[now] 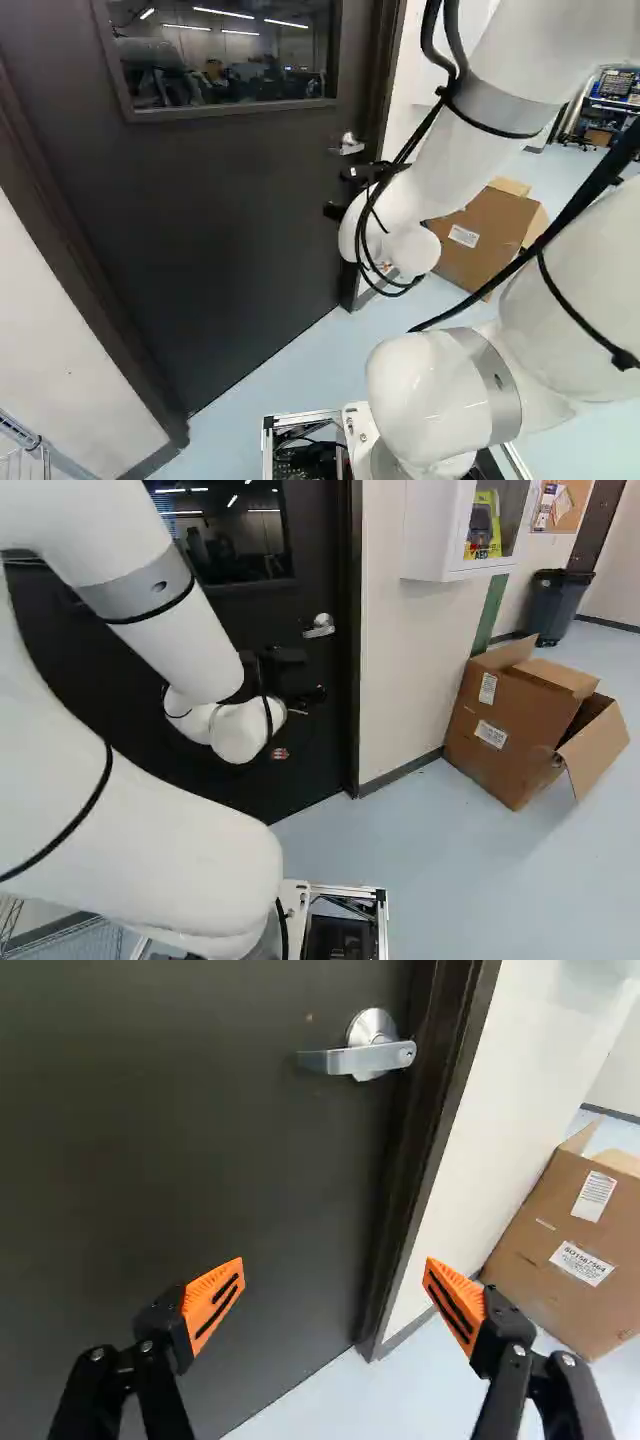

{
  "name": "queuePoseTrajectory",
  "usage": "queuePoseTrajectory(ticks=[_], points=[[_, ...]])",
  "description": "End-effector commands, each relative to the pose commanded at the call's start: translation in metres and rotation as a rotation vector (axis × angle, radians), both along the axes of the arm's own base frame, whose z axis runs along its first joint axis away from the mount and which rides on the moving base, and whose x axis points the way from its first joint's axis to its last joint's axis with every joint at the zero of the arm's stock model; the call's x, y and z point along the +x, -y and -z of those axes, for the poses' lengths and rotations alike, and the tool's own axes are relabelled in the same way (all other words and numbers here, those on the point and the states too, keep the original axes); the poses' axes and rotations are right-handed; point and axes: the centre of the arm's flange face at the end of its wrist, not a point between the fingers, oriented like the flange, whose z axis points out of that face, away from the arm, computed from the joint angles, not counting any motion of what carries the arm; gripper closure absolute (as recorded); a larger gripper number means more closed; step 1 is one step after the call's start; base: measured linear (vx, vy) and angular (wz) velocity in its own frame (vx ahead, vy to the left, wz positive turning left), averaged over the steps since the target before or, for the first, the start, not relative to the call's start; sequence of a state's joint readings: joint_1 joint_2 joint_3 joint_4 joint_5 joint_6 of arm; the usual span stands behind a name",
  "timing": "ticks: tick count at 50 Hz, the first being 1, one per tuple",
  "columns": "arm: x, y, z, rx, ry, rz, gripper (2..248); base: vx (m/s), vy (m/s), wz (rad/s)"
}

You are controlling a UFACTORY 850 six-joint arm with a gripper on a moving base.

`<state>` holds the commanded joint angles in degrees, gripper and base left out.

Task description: Open the door and move inside

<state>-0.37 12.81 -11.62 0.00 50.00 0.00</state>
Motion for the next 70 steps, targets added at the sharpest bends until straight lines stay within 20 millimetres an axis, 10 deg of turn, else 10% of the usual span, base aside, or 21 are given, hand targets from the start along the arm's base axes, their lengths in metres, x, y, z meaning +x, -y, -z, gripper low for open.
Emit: queuePoseTrajectory(ticks=[70], points=[[0.099,0.016,-0.078,-0.167,0.194,-0.205,3,0.000,0.000,0.000]])
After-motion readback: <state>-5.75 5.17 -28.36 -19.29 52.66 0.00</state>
